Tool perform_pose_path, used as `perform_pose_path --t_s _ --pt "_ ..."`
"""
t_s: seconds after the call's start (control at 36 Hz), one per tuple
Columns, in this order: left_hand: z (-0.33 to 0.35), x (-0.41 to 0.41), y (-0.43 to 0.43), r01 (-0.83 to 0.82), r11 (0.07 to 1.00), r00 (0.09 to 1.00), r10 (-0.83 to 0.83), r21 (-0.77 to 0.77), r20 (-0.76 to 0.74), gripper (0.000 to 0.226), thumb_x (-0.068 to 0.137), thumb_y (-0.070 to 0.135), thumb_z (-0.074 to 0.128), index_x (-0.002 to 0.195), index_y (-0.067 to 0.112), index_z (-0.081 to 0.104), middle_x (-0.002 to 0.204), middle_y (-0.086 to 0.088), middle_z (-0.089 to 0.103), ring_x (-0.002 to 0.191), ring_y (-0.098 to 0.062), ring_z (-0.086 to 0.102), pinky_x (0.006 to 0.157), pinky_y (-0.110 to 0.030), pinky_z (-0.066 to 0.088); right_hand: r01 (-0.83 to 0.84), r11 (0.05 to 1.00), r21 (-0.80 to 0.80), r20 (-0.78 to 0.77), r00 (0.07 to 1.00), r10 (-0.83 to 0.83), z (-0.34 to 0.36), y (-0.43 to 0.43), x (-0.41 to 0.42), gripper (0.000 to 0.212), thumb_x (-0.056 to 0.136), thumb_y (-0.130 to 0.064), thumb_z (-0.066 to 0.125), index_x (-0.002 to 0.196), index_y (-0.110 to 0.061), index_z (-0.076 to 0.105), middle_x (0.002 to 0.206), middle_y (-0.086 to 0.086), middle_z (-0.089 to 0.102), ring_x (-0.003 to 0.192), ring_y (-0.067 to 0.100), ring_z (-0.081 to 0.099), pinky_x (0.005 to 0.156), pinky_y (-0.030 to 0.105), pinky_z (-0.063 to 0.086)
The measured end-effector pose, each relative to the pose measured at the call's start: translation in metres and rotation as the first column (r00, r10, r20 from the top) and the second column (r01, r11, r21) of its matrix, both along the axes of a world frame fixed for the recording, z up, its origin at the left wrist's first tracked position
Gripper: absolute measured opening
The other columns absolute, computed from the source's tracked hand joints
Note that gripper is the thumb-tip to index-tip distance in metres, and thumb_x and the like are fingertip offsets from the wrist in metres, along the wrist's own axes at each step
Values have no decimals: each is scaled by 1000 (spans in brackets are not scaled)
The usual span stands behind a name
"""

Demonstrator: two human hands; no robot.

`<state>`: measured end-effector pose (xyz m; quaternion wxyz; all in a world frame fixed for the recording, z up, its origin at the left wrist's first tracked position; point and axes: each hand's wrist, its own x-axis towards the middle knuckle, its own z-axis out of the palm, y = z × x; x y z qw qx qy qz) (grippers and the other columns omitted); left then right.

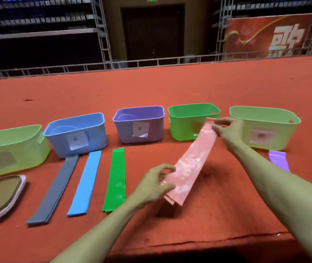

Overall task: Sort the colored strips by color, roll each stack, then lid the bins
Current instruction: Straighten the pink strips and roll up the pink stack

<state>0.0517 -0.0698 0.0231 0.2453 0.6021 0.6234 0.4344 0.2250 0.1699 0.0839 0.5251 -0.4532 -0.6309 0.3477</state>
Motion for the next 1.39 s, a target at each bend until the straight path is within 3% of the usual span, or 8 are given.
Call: perform_pose_path --t_s 0.17,0.33,0.42,0.58,0.78,0.94,1.22,1.39 --pt "-35 -13 10 -108 975 988 83 -195 -133 38 76 13 73 108 26 56 72 9 60 57 -3 50 61 -24 41 114 991 -76 98 989 -106 -78 1 19 21 70 -3 79 90 -7 75 84 3 70 78 14 63 89 38 52" --pt "-42 -14 18 -138 968 937 60 -208 -344 33 76 22 75 108 19 66 98 2 68 82 -11 56 73 -18 39 133 987 -88 163 980 -118 -116 -5 35 19 73 -7 77 90 -12 75 86 1 71 78 14 63 88 29 49" --pt "-43 -16 18 -194 963 923 114 -189 -368 30 74 27 78 101 20 69 87 5 67 75 -9 56 65 -14 34 143 986 -81 170 977 -128 -123 -4 37 18 73 -10 77 90 -15 75 83 -1 69 80 14 63 90 31 49" --pt "-41 -21 12 -299 936 920 231 -184 -318 14 75 20 77 88 18 70 70 5 67 62 -4 56 58 -12 39 141 987 -82 209 970 -121 -131 1 38 17 73 -18 77 90 -22 76 86 -5 71 91 17 65 95 34 47" --pt "-31 -16 9 -355 888 932 360 -291 -39 9 78 10 74 79 16 68 68 -3 66 62 -21 66 64 -35 57 153 982 -110 256 959 -121 -131 -3 37 17 76 -20 76 93 -19 76 94 -1 73 100 21 60 84 20 34" --pt "-22 -8 2 -270 888 926 346 -372 152 12 79 -4 70 89 -1 66 61 -7 61 46 -5 55 48 -16 44 160 977 -140 274 955 -117 -129 -4 39 18 77 -21 76 95 -21 76 98 0 72 101 21 59 79 18 27" --pt "-29 -1 2 -332 863 936 251 -381 -247 15 73 18 80 80 17 67 61 9 65 49 6 51 50 -10 37 168 978 -126 237 962 -134 -126 -8 39 18 75 -16 75 93 -17 76 94 3 73 90 19 63 86 21 42" --pt "-26 7 1 -372 866 898 244 -335 -365 16 73 19 80 84 17 68 72 4 69 66 -8 59 63 -20 41 172 975 -144 207 968 -141 -124 -11 40 18 76 -12 73 93 -18 76 94 2 72 91 15 59 82 18 37"
